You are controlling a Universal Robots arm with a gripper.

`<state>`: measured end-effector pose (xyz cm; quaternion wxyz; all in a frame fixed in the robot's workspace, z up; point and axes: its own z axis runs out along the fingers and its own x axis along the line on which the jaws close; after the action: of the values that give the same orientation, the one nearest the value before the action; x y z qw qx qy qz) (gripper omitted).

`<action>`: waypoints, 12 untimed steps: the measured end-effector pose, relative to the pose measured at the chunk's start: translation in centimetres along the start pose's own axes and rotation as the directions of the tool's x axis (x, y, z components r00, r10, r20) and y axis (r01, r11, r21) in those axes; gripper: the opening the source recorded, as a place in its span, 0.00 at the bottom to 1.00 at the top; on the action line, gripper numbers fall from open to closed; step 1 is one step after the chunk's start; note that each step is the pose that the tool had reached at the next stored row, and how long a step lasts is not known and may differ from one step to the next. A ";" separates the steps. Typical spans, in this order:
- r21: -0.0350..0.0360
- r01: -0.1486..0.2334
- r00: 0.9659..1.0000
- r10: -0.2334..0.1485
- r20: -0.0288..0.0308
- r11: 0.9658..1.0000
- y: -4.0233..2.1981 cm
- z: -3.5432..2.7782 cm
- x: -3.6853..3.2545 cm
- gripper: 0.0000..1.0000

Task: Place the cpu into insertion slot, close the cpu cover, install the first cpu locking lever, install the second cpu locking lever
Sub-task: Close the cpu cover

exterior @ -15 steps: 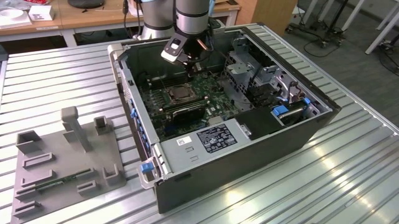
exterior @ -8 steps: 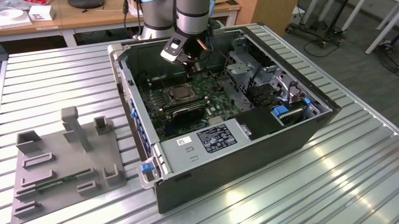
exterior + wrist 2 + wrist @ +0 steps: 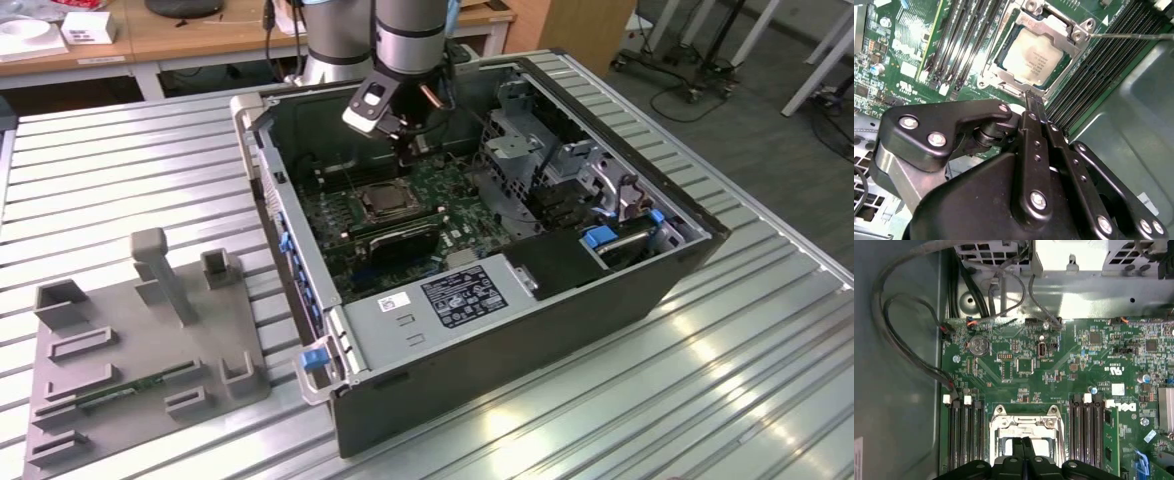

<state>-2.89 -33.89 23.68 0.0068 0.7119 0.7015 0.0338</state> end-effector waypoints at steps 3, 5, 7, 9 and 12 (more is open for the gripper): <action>0.000 0.000 1.000 0.000 0.001 1.000 -0.77 0.23 0.06 0.11; 0.000 0.000 1.000 0.000 0.002 1.000 -1.21 0.38 0.07 0.11; 0.000 0.000 1.000 0.000 0.002 1.000 -1.48 0.51 0.07 0.11; 0.000 0.000 1.000 0.000 0.002 1.000 -1.53 0.53 0.06 0.11; 0.000 0.000 1.000 0.000 0.002 1.000 -1.58 0.60 0.07 0.11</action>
<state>-4.43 -33.77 22.99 0.0076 0.7118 0.7015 0.0330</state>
